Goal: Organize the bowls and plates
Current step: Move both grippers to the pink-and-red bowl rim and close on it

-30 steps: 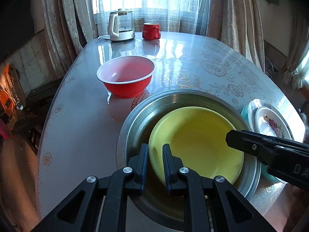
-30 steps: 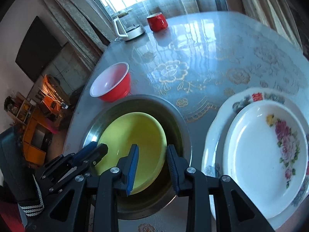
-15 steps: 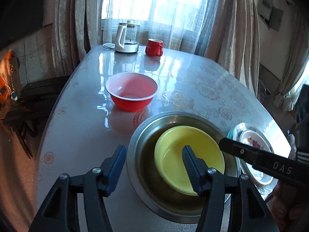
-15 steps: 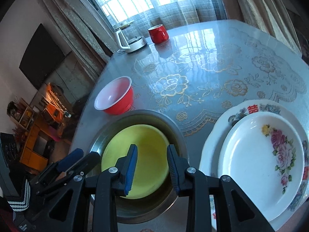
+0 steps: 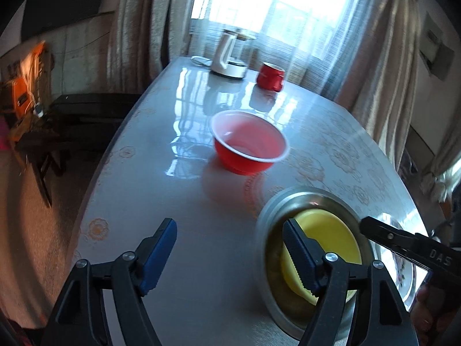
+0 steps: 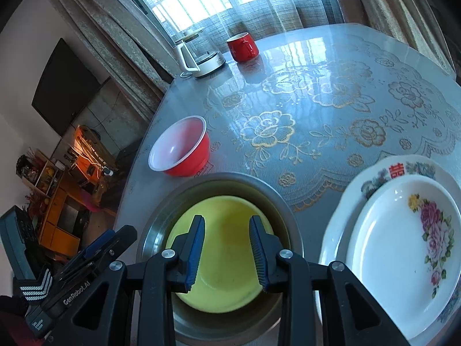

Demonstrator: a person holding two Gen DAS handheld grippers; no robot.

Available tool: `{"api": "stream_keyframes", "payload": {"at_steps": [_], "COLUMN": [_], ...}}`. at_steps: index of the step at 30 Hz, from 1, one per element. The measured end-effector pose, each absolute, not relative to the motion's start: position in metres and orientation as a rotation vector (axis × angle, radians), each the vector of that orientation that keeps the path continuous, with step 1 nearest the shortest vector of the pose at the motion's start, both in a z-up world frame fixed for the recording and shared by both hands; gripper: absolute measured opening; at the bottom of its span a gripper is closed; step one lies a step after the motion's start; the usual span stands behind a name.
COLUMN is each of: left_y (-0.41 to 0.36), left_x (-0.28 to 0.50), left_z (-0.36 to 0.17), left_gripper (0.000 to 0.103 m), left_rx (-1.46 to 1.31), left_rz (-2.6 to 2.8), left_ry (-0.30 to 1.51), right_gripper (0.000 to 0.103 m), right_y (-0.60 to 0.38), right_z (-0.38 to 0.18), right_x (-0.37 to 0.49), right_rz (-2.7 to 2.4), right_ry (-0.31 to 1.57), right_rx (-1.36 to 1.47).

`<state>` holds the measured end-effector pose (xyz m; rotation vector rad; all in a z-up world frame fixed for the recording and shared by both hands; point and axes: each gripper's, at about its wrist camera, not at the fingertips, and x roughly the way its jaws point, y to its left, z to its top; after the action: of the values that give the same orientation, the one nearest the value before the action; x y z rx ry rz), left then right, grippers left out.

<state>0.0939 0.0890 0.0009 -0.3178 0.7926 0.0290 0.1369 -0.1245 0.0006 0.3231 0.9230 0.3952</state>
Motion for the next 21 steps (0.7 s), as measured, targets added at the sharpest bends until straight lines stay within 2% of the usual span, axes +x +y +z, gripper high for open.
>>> {"api": "stream_keyframes", "payload": {"at_steps": [21], "left_y": [0.137], "left_x": [0.177], "left_z": [-0.006], "left_gripper": [0.080], "left_rx": [-0.416], "left_rz": [0.132], "left_ry": [0.797], "right_gripper": [0.036], "right_y": [-0.105], "right_z": [0.008], "right_x": [0.220], "right_rz": [0.384], "right_ry": [0.996], "right_rx": [0.371]}}
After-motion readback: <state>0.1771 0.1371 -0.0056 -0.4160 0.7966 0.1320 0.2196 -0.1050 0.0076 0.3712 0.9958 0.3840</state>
